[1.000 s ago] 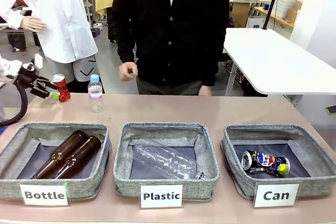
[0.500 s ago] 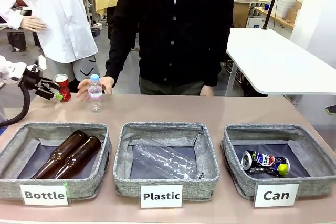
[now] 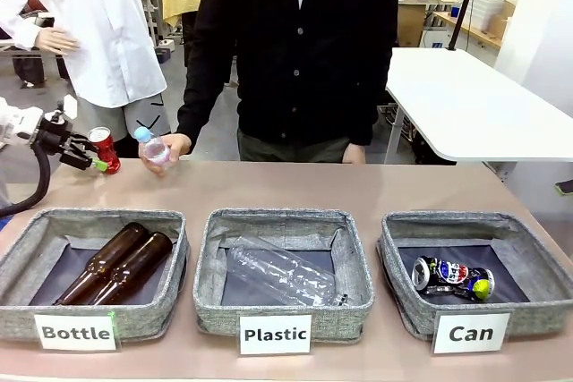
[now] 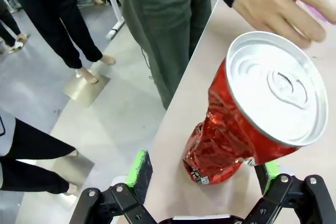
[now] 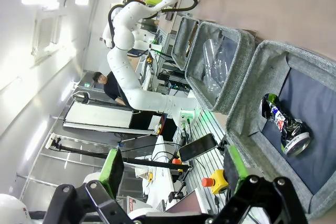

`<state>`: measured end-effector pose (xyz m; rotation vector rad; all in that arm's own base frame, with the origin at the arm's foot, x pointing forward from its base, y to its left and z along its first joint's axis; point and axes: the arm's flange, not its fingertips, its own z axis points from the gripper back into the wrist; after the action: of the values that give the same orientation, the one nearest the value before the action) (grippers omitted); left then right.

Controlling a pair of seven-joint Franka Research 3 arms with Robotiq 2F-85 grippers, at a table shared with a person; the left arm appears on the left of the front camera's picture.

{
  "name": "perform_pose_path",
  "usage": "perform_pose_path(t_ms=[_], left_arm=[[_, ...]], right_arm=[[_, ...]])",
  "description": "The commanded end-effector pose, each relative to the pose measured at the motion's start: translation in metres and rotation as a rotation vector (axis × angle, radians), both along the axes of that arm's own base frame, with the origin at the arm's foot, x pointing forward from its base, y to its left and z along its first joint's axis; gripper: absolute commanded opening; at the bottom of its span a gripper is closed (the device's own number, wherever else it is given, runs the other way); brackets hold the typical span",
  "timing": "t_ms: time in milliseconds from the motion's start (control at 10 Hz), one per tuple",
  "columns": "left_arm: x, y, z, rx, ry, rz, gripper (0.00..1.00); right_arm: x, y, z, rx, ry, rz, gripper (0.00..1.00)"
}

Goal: Sort the can waste into the basket.
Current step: Pick up the can waste from the table and place it in the right Fabric basket.

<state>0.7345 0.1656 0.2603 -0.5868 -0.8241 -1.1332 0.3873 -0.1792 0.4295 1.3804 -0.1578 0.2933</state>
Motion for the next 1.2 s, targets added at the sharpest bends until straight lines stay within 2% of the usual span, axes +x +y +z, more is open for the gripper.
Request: perform_pose_path(t_ms=[0,200,600,800,1100], left_arm=[[0.005,-0.001,0.005,-0.051,-0.014,-0.002,1.0],[0.002,-0.007,0.004,-0.102,-0.016,-0.023,1.0],[0.007,-0.012,-0.006,-0.159,-0.006,0.035,1.0],[0.006,-0.014,-0.007,-0.245,-0.012,0.035,1.0],[0.005,-0.015,-0.009,-0.294,-0.033,0.028,1.0]], right_arm=[[0.0,-0.002,0.002,-0.003,-0.019,0.011,1.0],[0.0,-0.002,0.002,-0.003,-0.019,0.011,1.0],[0.0,-0.002,0.002,-0.003,-0.019,0.011,1.0],[0.0,-0.002,0.002,-0.003,-0.019,0.011,1.0],[0.0,-0.002,0.002,-0.003,-0.019,0.011,1.0]])
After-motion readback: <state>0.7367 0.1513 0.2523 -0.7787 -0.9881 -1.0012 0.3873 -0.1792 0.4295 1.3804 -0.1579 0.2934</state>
